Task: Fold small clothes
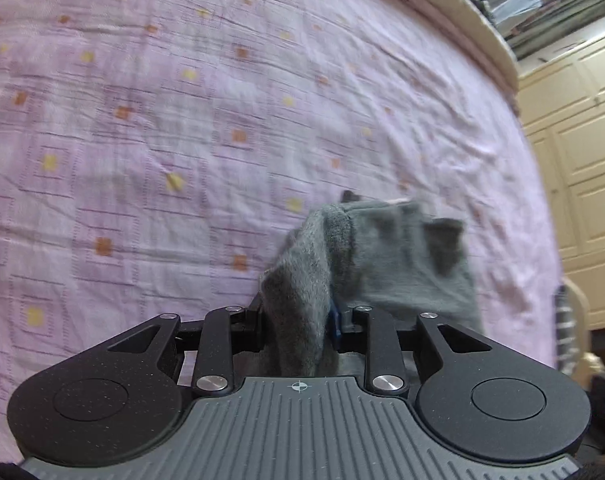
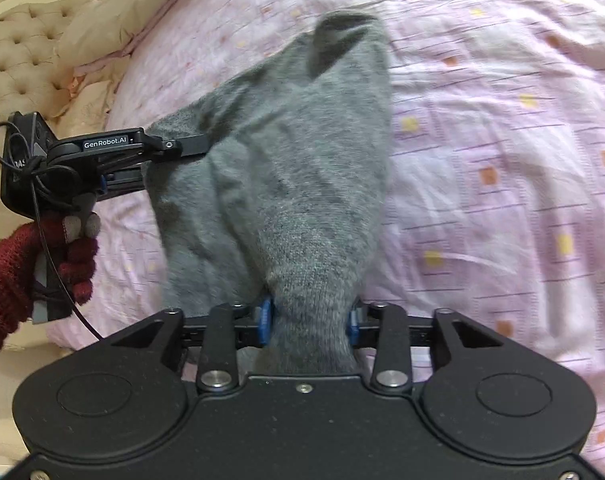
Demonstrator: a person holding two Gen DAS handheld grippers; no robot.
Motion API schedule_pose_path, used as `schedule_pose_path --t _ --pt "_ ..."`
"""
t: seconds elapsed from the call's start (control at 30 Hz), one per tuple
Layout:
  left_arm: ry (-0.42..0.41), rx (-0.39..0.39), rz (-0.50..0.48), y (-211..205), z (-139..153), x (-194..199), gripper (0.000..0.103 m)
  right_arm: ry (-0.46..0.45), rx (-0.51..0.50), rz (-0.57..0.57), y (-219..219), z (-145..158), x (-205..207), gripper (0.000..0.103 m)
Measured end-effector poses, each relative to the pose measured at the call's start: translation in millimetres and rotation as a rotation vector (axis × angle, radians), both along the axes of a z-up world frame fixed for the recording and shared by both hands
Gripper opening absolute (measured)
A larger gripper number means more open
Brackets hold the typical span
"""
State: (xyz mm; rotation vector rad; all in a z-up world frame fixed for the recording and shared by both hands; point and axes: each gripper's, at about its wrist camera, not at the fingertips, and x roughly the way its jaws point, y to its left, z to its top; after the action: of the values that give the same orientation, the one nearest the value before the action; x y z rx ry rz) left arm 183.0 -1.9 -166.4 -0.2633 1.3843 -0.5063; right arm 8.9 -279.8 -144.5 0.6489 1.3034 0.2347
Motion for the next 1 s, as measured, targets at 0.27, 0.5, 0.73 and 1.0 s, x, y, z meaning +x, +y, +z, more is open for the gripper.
schedule_pose_path --t 0.27,0.5,0.73,1.0 --pt "-0.172 0.207 0.075 1.8 30.4 -3.4 0.047 -0.150 -0.098 0.034 -6.2 28.4 -21.9 0.077" --pt "-0.334 0.209 0.092 -14.7 87.2 -70.4 0.071 -0.255 -0.209 0.060 -2.2 50.2 -25.1 0.087" --pt "-0.332 0.218 0.018 -39.5 76.5 -117.7 0.071 -0.257 -0.267 0.061 -2.8 51.2 -16.8 0.087" --pt "-0.285 0.328 -0.075 -43.1 36.0 -125.6 0.071 -0.249 -0.302 0.062 0.7 49.3 -6.2 0.088"
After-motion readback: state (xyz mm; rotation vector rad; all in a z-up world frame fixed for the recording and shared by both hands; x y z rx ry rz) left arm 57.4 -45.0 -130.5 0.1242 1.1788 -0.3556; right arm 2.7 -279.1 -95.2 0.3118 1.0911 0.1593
